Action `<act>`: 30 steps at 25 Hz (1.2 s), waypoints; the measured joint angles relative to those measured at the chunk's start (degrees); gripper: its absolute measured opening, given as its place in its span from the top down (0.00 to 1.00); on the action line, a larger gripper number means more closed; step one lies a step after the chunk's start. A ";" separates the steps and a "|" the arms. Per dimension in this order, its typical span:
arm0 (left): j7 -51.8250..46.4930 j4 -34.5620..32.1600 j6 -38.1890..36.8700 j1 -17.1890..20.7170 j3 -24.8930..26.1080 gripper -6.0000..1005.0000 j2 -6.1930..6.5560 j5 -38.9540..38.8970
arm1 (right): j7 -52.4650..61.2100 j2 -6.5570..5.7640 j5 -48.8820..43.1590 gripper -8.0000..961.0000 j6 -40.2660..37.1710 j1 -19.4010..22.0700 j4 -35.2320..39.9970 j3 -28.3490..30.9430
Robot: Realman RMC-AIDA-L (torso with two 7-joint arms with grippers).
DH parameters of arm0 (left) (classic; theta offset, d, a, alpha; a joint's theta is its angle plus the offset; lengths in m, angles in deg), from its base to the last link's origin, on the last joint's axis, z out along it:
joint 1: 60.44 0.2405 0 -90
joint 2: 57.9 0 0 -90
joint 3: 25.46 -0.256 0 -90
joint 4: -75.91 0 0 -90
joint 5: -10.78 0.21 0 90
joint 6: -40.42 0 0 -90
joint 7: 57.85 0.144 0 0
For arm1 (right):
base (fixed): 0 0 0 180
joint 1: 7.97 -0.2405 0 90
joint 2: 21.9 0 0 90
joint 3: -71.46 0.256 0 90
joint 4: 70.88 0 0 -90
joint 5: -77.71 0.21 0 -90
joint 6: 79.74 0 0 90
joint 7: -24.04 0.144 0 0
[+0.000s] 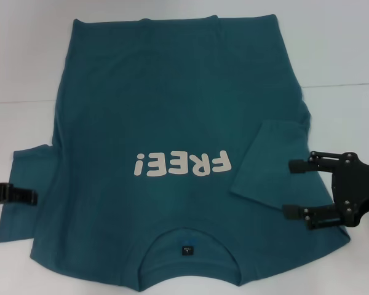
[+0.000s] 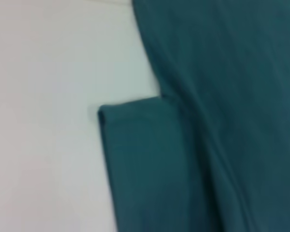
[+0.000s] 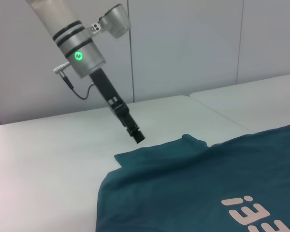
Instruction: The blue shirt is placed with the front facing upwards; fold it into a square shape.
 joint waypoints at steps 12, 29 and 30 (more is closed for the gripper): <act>-1.66 -0.23 -3.66 -0.65 -0.13 0.14 0.35 4.36 | -0.08 -0.05 0.03 0.03 1.58 -1.20 -2.29 0.10; 4.14 6.47 -3.77 -0.30 14.57 0.16 2.36 -2.21 | -0.09 -0.01 0.02 0.03 3.05 -1.86 -3.37 -0.38; 5.15 7.28 -4.06 -0.30 16.32 0.16 2.76 -3.18 | -0.09 -0.01 0.02 0.03 3.11 -1.94 -3.51 -0.38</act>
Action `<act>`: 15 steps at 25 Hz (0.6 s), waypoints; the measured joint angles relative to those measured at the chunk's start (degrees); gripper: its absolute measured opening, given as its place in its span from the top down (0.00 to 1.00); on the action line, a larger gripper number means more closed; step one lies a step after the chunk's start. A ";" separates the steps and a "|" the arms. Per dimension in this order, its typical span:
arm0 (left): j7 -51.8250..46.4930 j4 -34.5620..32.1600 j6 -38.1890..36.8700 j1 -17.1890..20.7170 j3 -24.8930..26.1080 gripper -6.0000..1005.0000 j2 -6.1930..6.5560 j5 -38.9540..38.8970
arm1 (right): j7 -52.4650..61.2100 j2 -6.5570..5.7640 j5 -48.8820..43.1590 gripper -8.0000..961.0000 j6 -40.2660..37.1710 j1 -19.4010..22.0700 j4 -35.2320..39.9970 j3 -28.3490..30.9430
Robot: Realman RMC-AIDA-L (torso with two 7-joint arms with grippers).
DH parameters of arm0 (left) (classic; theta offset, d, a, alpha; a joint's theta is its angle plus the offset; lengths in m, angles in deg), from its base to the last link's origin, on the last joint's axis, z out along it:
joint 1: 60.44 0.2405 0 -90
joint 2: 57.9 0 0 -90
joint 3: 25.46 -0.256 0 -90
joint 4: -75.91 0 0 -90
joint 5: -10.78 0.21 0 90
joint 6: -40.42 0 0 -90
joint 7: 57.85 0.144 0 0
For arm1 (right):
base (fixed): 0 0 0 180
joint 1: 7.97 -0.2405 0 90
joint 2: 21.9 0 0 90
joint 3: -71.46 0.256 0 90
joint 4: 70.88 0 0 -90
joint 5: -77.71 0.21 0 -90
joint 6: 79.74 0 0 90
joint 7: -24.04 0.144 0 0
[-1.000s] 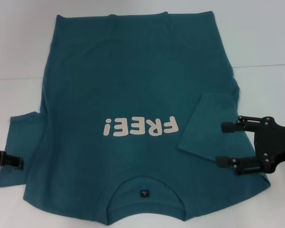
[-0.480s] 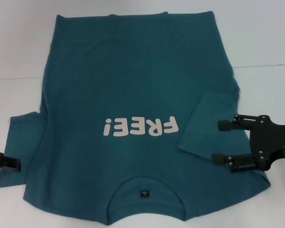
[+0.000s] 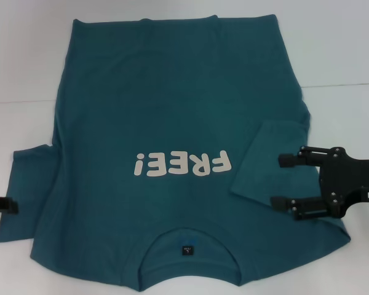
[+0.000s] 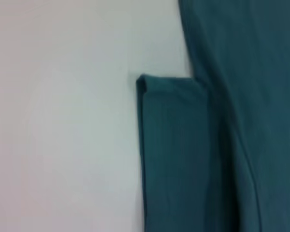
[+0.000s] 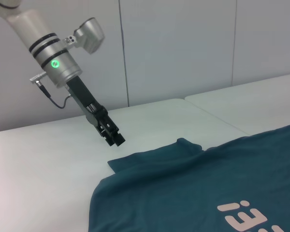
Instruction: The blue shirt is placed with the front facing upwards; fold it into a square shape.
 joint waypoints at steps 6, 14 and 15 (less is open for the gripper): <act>1.17 1.87 -0.44 -0.09 2.59 0.16 0.79 -0.63 | 0.00 0.00 0.00 0.03 0.38 -0.31 -0.18 -0.07; 0.69 5.38 0.57 -0.49 2.27 0.17 0.83 0.96 | -0.03 -0.01 -0.15 0.03 0.58 -0.73 -0.95 -0.17; 0.69 5.38 0.57 -0.49 2.27 0.17 0.83 0.96 | -0.05 0.02 -0.18 0.03 0.58 -0.73 -0.96 -0.26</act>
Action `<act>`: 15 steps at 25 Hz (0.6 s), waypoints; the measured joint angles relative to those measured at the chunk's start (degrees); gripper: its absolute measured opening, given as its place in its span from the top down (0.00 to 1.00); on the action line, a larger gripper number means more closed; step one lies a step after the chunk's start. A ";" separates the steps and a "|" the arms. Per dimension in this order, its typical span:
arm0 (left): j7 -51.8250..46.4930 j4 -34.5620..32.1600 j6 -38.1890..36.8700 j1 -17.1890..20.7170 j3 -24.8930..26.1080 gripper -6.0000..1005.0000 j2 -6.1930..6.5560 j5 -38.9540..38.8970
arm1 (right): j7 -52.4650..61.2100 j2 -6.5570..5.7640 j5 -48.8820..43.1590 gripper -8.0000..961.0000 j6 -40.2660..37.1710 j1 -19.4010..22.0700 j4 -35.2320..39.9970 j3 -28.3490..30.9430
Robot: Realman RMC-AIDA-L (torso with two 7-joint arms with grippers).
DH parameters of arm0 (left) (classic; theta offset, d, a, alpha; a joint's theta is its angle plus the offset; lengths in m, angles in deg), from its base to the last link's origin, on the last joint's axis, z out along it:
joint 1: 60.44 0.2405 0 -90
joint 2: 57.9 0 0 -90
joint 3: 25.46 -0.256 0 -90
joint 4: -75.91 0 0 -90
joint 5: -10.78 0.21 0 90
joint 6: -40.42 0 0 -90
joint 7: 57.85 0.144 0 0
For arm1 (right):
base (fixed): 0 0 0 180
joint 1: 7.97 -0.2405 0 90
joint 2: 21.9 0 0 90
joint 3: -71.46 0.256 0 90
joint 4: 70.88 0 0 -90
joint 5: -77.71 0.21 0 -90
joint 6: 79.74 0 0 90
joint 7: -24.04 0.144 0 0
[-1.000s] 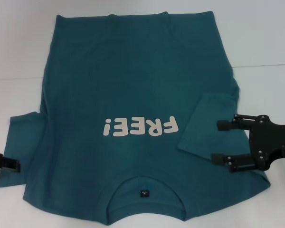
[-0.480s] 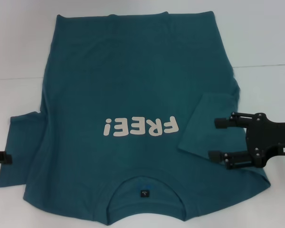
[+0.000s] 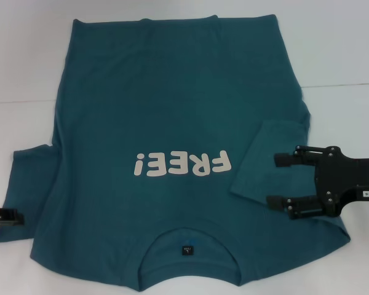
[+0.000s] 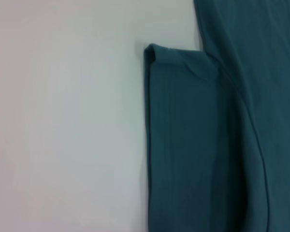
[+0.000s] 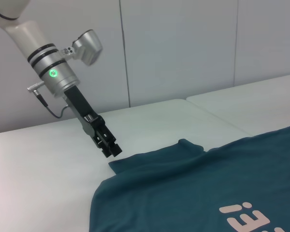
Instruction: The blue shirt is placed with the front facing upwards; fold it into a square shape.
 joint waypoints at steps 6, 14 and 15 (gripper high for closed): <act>-0.24 0.93 0.76 -0.34 -0.06 0.17 0.10 0.38 | -0.08 0.01 -0.02 0.03 0.00 -0.03 -0.25 -0.17; -0.85 1.01 0.84 -0.34 0.00 0.17 0.11 1.87 | -0.66 -0.02 -0.10 0.03 0.13 -0.15 -1.18 -0.26; -0.85 1.05 0.86 -0.33 0.01 0.17 0.11 1.89 | -0.69 -0.02 -0.10 0.03 0.15 -0.19 -1.26 -0.27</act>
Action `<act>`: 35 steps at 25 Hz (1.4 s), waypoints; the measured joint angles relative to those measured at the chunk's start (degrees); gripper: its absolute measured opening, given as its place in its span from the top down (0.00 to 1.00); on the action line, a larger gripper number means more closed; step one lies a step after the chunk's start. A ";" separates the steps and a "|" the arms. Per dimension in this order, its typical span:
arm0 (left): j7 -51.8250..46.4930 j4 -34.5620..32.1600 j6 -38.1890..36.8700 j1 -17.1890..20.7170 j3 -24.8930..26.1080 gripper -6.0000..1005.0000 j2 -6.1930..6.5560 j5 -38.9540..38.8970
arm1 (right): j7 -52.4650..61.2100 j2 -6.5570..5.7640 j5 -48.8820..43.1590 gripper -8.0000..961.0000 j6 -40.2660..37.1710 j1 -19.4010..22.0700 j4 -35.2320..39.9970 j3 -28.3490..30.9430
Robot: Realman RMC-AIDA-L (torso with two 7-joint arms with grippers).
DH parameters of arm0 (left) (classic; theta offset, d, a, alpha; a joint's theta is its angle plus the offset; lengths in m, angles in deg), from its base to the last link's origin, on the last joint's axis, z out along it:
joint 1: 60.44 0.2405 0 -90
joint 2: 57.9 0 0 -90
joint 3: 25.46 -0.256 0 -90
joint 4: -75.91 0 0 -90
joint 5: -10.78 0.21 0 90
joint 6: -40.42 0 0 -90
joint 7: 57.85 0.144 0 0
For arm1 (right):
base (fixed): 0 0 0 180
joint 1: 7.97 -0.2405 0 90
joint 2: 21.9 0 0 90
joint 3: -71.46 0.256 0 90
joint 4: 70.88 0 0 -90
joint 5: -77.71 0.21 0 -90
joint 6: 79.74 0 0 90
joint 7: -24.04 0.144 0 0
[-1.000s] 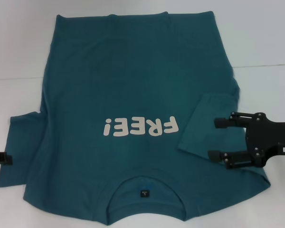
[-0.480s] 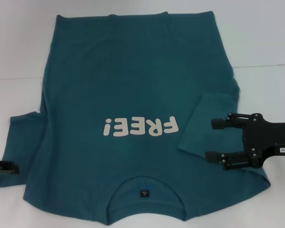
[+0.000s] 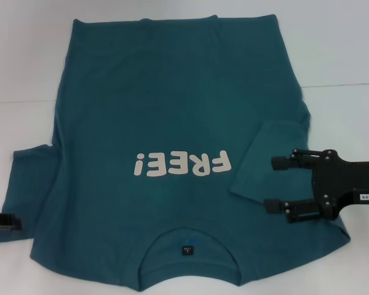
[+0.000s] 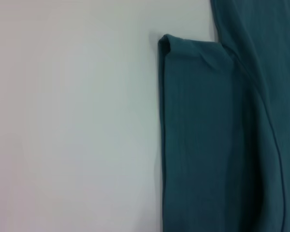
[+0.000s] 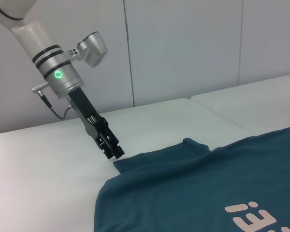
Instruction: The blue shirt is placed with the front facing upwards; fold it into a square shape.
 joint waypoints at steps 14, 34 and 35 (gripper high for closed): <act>0.02 0.95 0.40 -0.28 -0.35 0.17 -0.21 -0.13 | -0.06 0.00 0.02 0.03 0.15 0.08 -0.04 0.01; 0.01 1.78 1.91 -0.86 -0.46 0.17 -0.09 0.26 | -0.06 0.00 -0.02 0.03 0.41 0.34 -0.19 0.01; 0.01 1.78 1.95 -0.86 -0.46 0.17 -0.09 0.28 | -0.06 0.00 -0.03 0.03 0.42 0.34 -0.19 0.01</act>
